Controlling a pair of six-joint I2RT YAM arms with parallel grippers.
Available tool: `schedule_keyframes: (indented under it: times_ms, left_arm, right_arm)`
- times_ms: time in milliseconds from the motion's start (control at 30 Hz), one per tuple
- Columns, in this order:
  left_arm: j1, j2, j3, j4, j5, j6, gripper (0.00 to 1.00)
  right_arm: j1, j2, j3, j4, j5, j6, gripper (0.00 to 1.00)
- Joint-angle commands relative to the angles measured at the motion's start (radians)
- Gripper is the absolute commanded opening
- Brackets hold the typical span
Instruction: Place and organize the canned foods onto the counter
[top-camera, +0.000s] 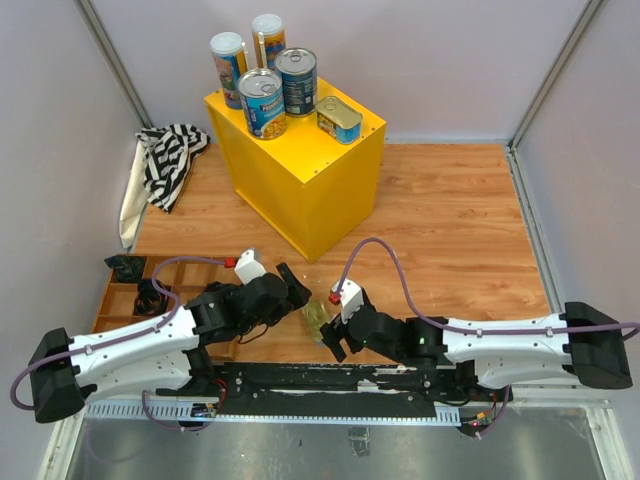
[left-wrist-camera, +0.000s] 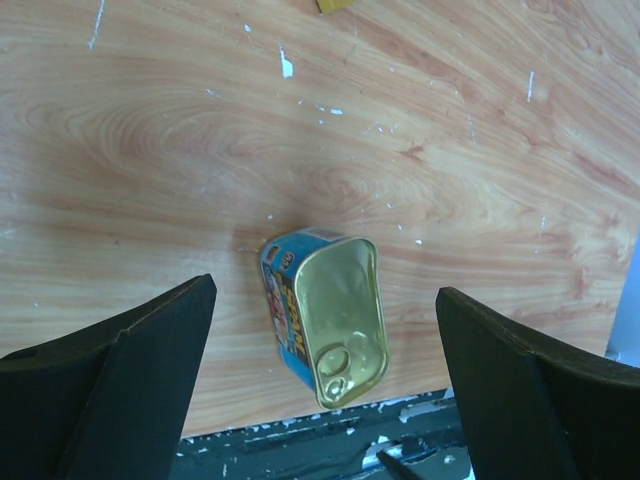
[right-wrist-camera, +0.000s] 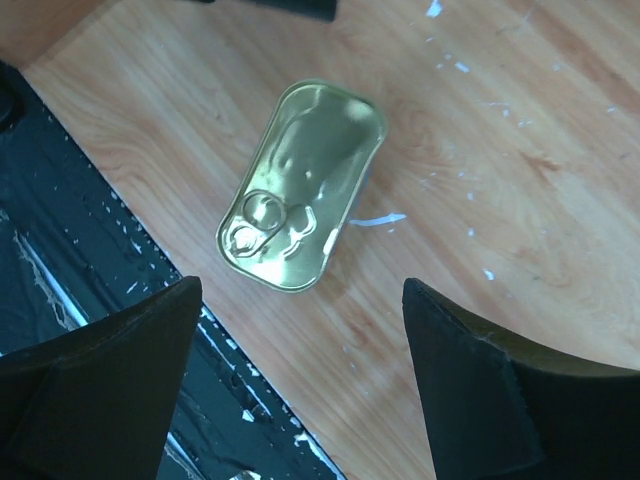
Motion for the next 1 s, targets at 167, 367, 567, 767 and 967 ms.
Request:
schedule_keyframes:
  times_ms: [167,367,567,767,967]
  left_arm:
    - [0.094,0.070,-0.030,0.187,0.132,0.191,0.96]
    - [0.124,0.153,-0.020,0.260,0.194,0.271,0.96]
    - [0.159,0.234,-0.021,0.323,0.266,0.321,0.96]
    - [0.174,0.299,-0.020,0.349,0.301,0.345,0.95]
    - [0.175,0.324,-0.035,0.351,0.320,0.342,0.94]
  right_arm:
    - [0.057,0.137,0.031,0.095,-0.029,0.036,0.82]
    - [0.058,0.195,0.057,0.109,-0.020,0.048,0.81]
    - [0.059,0.251,0.092,0.101,-0.011,0.052,0.80]
    - [0.042,0.272,0.099,0.080,-0.002,0.060,0.79]
    - [0.020,0.268,0.084,0.075,0.003,0.068,0.77]
